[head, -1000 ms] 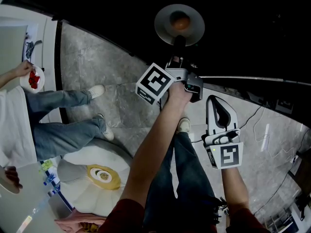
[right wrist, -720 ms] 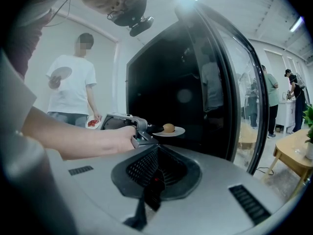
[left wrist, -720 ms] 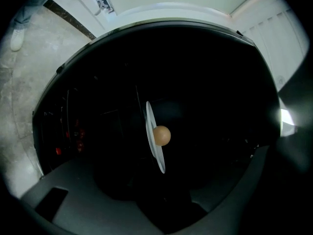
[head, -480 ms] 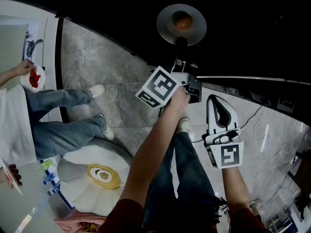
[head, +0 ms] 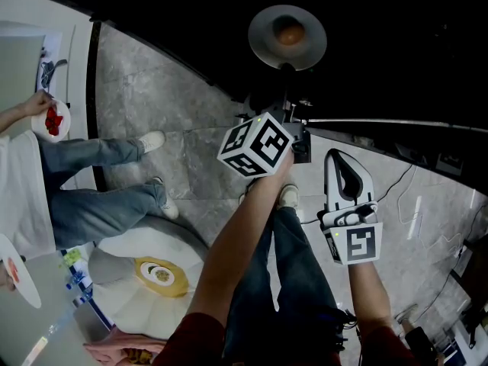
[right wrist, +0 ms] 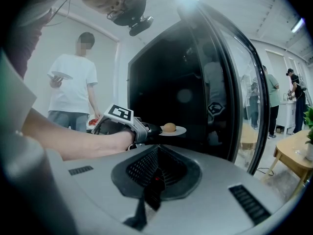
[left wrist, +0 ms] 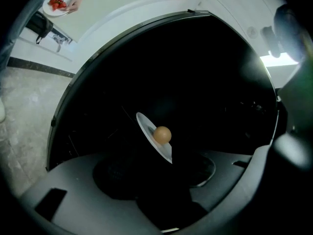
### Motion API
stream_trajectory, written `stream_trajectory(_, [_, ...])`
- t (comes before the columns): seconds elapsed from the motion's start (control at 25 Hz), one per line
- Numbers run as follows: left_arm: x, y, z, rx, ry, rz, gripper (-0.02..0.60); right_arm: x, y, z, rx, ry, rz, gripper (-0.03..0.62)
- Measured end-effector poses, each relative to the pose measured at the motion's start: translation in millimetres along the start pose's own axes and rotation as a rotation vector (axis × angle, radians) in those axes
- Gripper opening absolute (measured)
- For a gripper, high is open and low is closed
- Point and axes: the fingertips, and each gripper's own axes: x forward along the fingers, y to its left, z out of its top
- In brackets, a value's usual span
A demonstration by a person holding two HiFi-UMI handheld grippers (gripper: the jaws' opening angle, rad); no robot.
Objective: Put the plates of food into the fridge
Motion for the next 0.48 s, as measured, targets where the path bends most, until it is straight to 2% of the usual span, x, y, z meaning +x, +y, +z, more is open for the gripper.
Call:
stream_trajectory(0.2, [-4.8, 1.0, -0.6, 0.114, -0.008, 0.018, 0.201, -3.0, 1.4, -6.1, 0.005, 0.017, 0.014, 0.011])
stream_trajectory(0.48, [-12.1, -11.0, 0.9, 0.361, -0.024, 0.018, 0.201, -1.8, 0.3, 0.2, -0.001, -0.011, -0.004, 0.011])
